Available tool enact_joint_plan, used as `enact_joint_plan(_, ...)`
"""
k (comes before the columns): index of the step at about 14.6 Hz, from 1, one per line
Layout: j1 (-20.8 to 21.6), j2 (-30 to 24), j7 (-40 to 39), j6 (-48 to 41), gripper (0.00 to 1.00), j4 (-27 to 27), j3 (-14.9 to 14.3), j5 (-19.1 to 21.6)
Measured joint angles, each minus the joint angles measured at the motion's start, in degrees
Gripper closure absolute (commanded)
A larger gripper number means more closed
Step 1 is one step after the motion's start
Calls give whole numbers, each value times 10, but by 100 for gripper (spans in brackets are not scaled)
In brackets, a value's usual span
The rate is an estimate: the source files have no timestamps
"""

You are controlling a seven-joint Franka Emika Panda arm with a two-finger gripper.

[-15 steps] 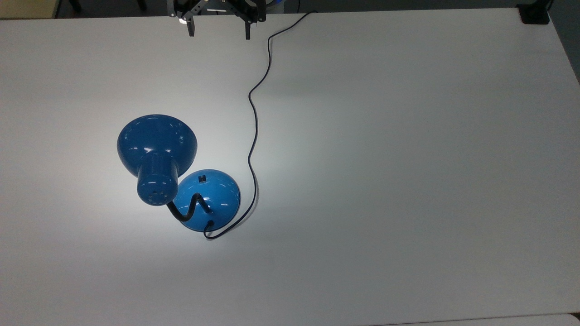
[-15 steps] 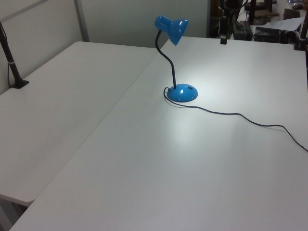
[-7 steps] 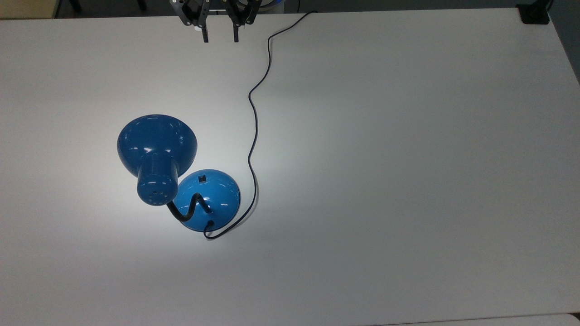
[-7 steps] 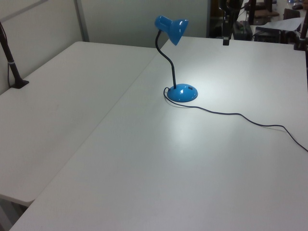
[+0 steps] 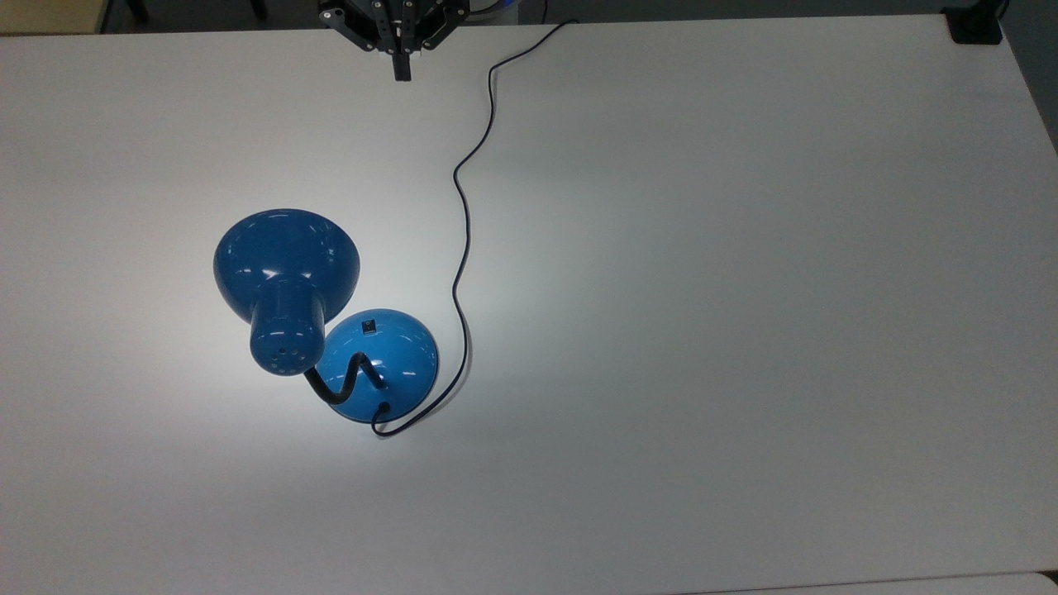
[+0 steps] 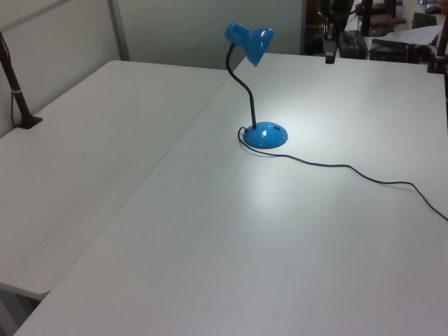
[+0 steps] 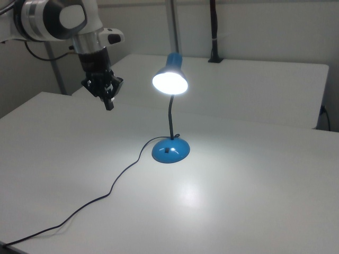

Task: Turn off the lamp
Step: 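Move the gripper down toward the switch on the blue lamp base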

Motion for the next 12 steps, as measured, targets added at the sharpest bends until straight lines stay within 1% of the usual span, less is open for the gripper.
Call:
enact_joint_plan(4, -5, 5, 0, 0, 100, -6, -5, 0)
enact_joint_plan(7, -21, 18, -2, 14, 100, -18, -8, 0)
enact_joint_plan(9, -37, 20, -3, 57, 100, -52, -11, 0)
enact_joint_plan(12, -70, 23, -6, 173, 100, -132, -13, 0)
